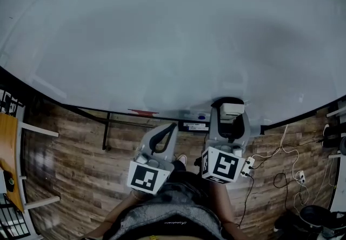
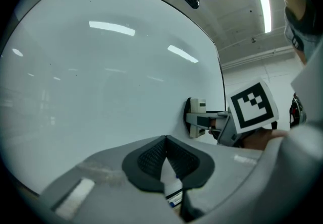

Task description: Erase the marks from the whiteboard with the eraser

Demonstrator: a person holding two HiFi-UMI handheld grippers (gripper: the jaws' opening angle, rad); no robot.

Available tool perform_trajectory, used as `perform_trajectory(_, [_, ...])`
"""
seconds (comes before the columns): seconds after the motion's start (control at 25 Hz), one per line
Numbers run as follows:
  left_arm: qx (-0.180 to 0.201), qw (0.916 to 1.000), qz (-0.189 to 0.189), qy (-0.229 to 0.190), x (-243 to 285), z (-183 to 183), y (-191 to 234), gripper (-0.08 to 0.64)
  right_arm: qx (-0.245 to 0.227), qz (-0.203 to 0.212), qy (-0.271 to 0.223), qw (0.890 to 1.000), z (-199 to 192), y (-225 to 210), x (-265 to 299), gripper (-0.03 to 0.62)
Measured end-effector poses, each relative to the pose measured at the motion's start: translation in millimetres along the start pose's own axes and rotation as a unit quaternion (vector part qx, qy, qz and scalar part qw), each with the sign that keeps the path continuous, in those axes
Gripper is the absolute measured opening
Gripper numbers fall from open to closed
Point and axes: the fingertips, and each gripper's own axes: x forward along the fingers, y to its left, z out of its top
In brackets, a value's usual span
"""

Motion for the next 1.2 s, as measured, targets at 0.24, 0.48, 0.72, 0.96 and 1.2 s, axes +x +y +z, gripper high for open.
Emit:
perform_trajectory(0.24, [0.004,0.9996,-0.029,-0.001,-30,2,63,0.003,-0.004,-0.025,0.007,1.0,2,69,8,0.261])
perform_trajectory(0.48, [0.008,0.9981,-0.061,0.006,-38,3,89,0.003,0.003,-0.05,0.012,0.999,2,92,10,0.261])
perform_trajectory(0.72, [0.012,0.9967,-0.08,0.012,-37,8,97,0.003,0.008,-0.06,0.008,0.998,10,101,9,0.261])
perform_trajectory(0.96, [0.014,0.9951,-0.097,0.012,-43,8,113,0.003,0.006,-0.064,0.007,0.998,15,122,11,0.261])
perform_trajectory(1.2, [0.011,0.994,-0.108,0.011,-61,10,141,0.003,0.003,-0.064,0.005,0.998,21,160,13,0.261])
